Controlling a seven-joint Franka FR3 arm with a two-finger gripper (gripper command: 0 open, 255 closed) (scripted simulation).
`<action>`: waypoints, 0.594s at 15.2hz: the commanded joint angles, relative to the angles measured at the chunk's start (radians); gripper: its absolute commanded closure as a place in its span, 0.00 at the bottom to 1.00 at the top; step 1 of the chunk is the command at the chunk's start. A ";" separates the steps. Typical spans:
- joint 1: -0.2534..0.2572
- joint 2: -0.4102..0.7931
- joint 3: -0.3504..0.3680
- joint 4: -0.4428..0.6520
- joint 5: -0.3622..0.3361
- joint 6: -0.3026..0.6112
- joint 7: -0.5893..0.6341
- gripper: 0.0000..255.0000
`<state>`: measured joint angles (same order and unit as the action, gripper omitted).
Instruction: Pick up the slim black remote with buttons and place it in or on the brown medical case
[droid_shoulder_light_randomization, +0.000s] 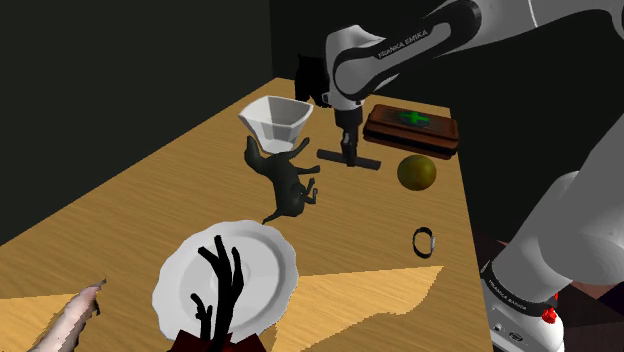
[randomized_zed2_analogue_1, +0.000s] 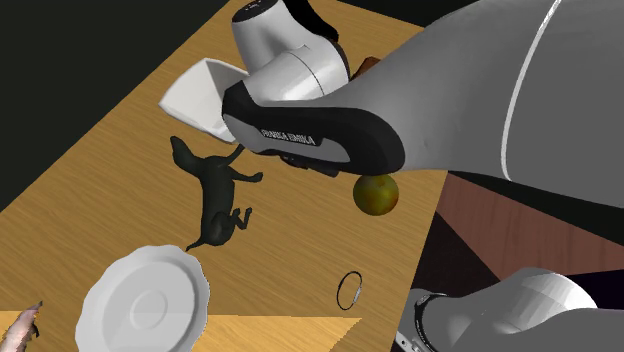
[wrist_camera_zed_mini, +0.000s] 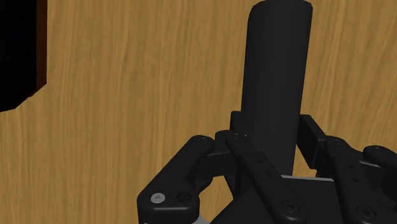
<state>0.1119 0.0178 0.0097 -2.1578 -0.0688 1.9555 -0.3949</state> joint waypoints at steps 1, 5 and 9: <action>0.000 -0.013 0.000 0.014 0.001 -0.027 -0.002 1.00; 0.000 -0.034 0.000 0.044 0.003 -0.079 -0.005 1.00; 0.001 -0.053 0.001 0.078 0.004 -0.131 -0.009 1.00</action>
<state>0.1124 -0.0248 0.0103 -2.0821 -0.0653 1.8374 -0.4026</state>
